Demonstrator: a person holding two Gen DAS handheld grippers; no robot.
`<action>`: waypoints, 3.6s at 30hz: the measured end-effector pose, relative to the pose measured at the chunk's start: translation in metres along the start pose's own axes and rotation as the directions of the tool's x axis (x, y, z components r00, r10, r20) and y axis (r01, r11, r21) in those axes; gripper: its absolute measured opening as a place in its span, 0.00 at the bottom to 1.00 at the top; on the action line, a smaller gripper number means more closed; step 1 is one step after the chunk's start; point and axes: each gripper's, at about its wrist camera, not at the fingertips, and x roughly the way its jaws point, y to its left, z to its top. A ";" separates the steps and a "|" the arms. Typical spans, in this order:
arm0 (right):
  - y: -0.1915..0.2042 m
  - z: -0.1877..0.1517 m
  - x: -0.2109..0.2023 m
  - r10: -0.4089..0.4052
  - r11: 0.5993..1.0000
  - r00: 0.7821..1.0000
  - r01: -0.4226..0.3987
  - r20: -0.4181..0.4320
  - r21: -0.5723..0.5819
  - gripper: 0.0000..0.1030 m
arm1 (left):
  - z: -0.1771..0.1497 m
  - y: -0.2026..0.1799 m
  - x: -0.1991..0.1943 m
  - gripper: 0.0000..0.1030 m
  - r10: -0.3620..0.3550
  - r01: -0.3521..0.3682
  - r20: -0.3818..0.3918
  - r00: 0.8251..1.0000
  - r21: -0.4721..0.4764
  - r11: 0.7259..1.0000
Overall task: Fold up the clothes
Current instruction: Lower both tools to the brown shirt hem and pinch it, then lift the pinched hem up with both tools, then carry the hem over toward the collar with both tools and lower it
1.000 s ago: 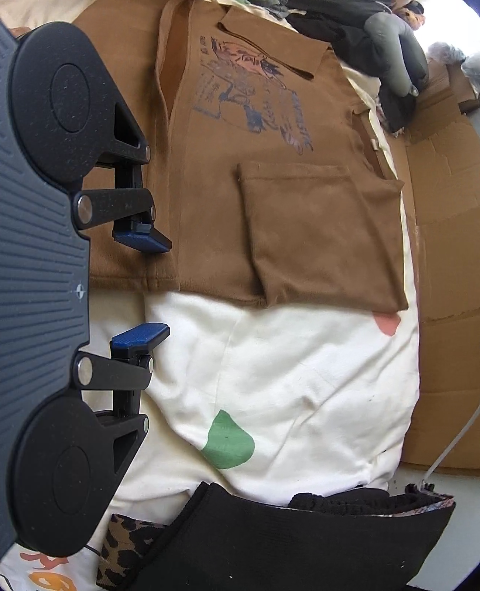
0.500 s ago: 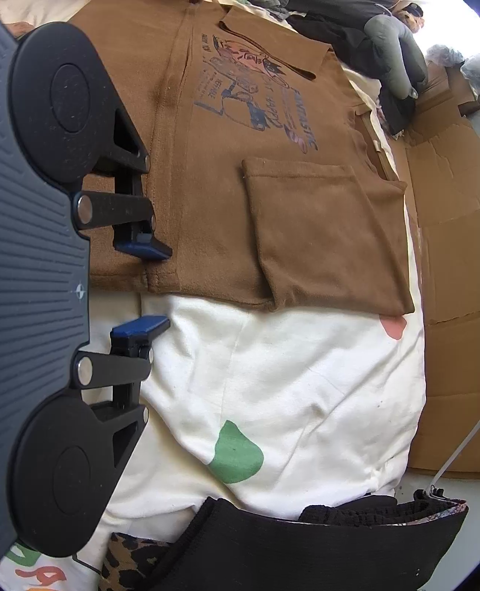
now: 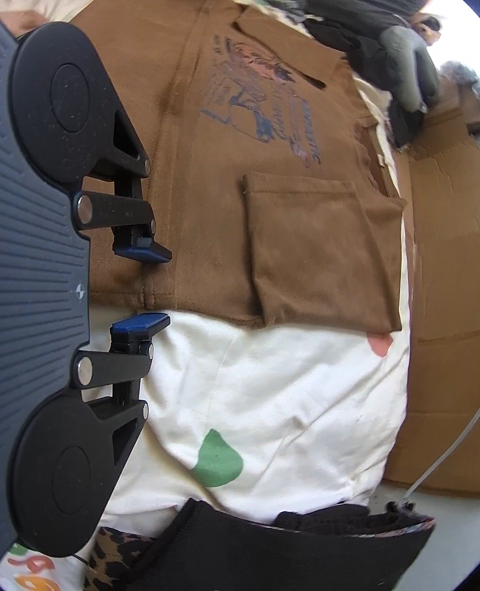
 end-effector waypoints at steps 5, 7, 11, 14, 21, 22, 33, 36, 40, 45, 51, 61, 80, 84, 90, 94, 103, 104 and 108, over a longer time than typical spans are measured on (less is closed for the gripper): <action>0.011 0.000 -0.002 -0.049 0.996 0.999 0.049 -0.007 -0.069 0.09 | 0.005 -0.001 -0.011 0.07 -0.031 0.032 0.038 0.999 -0.016 0.999; 0.011 0.002 -0.007 -0.063 0.996 0.998 0.063 -0.005 -0.060 0.09 | 0.009 -0.003 -0.017 0.07 -0.039 0.040 0.044 0.998 -0.001 0.999; 0.013 0.007 -0.019 -0.073 0.996 0.997 0.074 0.012 -0.057 0.08 | 0.012 -0.003 -0.024 0.07 -0.044 0.044 0.056 0.997 0.004 0.999; 0.009 0.014 -0.026 -0.079 0.996 0.996 0.080 0.036 -0.028 0.07 | 0.010 0.004 -0.023 0.06 -0.034 0.035 0.064 0.997 -0.023 0.999; -0.002 0.016 -0.009 -0.065 0.998 0.998 0.065 0.010 0.021 0.07 | 0.000 0.016 -0.005 0.07 -0.067 0.071 0.044 0.997 -0.080 0.994; -0.002 0.016 -0.007 -0.062 0.998 0.998 0.062 0.007 0.015 0.07 | -0.002 0.016 -0.002 0.07 -0.077 0.080 0.037 0.996 -0.081 0.994; -0.003 0.014 0.001 -0.044 0.998 0.999 0.044 -0.007 0.033 0.08 | -0.006 0.011 0.014 0.14 -0.091 0.091 0.001 0.996 -0.016 0.996; 0.000 0.014 -0.004 -0.044 0.999 0.999 0.044 0.000 0.025 0.08 | -0.004 0.010 0.007 0.07 -0.088 0.088 0.004 0.996 -0.006 0.996; 0.007 0.013 -0.015 -0.065 0.998 0.998 0.064 0.012 0.019 0.07 | 0.006 0.008 -0.009 0.04 -0.094 0.094 0.007 0.996 -0.053 0.994; 0.009 0.020 -0.039 -0.066 0.998 0.997 0.066 0.037 0.017 0.07 | 0.017 0.000 -0.028 0.04 -0.090 0.090 0.021 0.996 -0.024 0.996; 0.007 0.034 -0.069 -0.055 0.998 0.996 0.054 0.067 0.016 0.07 | 0.030 -0.003 -0.053 0.04 -0.083 0.085 0.057 0.995 -0.031 0.996; 0.010 0.069 -0.115 -0.056 0.997 0.987 0.049 0.148 0.052 0.06 | 0.074 -0.009 -0.096 0.04 -0.085 0.091 0.143 0.986 -0.035 0.995; 0.031 0.159 -0.206 -0.072 0.997 0.944 0.069 0.323 0.021 0.06 | 0.160 -0.019 -0.164 0.04 -0.101 0.111 0.286 0.953 -0.016 0.994; 0.031 0.169 -0.203 -0.074 0.997 0.944 0.071 0.322 0.023 0.06 | 0.174 -0.018 -0.157 0.04 -0.097 0.104 0.289 0.952 -0.009 0.995; 0.026 0.186 -0.173 -0.085 0.996 0.951 0.088 0.296 0.001 0.06 | 0.191 -0.019 -0.127 0.04 -0.096 0.099 0.275 0.957 0.006 0.995; 0.021 0.200 -0.123 -0.095 0.993 0.961 0.110 0.260 -0.041 0.06 | 0.202 -0.017 -0.079 0.04 -0.082 0.081 0.243 0.967 0.010 0.997; 0.000 0.225 0.006 -0.097 0.993 0.982 0.108 0.163 -0.057 0.06 | 0.217 -0.014 0.028 0.04 -0.065 0.059 0.134 0.989 0.048 0.997; 0.000 0.229 0.013 -0.096 0.992 0.983 0.107 0.158 -0.060 0.06 | 0.220 -0.014 0.032 0.04 -0.060 0.055 0.127 0.990 0.046 0.997; -0.004 0.248 0.029 -0.083 0.995 0.986 0.088 0.144 -0.036 0.06 | 0.230 -0.010 0.044 0.04 -0.036 0.034 0.102 0.994 0.018 0.999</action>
